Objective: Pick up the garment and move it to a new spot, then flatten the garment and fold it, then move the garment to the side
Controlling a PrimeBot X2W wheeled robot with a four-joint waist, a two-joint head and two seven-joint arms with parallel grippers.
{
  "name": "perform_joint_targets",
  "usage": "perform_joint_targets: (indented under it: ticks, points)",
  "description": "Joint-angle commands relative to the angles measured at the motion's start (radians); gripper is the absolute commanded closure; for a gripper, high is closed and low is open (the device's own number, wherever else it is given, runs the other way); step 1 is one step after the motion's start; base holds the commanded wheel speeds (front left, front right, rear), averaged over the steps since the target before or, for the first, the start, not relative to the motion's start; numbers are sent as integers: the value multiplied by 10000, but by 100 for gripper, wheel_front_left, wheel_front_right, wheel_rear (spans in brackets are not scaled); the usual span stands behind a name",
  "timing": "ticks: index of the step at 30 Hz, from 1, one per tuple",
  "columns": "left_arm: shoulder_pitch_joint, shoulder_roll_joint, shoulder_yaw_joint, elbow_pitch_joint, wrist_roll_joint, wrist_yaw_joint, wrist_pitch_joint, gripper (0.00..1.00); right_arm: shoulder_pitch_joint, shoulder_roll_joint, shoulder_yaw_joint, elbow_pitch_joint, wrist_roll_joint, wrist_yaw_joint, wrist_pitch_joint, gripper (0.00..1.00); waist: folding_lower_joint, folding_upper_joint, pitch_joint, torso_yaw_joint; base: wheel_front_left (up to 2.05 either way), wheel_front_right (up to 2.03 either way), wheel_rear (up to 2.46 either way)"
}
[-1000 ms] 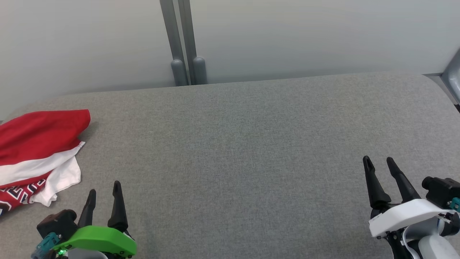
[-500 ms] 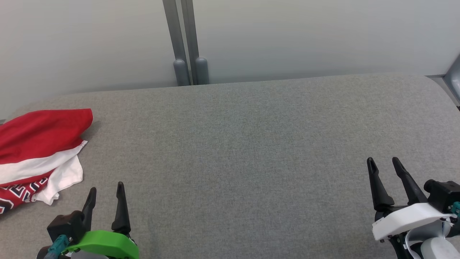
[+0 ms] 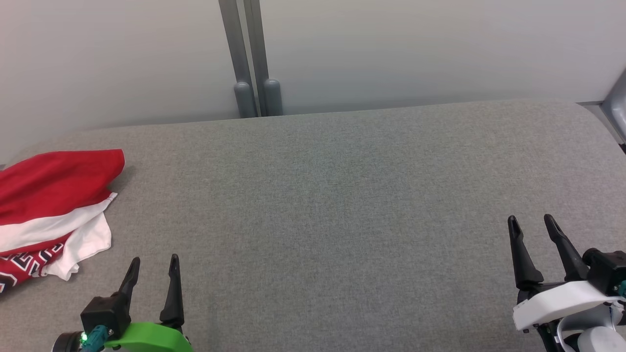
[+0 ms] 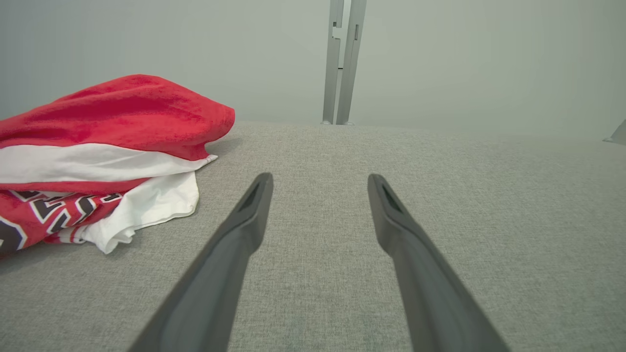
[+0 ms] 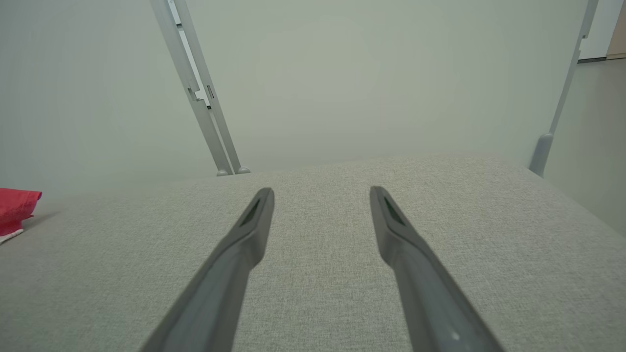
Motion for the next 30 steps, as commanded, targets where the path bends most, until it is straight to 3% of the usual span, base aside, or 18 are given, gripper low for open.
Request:
perform_joint_targets:
  ticks: [1, 30]
  points:
    - [90, 71, 51, -27, 221, -53, -106, 0, 78, -43, -8, -86, -204, 6, -115, 0, 0, 0, -9, 6, 0, 0, 0]
    - [192, -430, 637, 402, 1611, -672, -513, 0, 359, -48, -330, -4, -955, 6, -522, 0, 0, 0, 70, 34, 0, 0, 0]
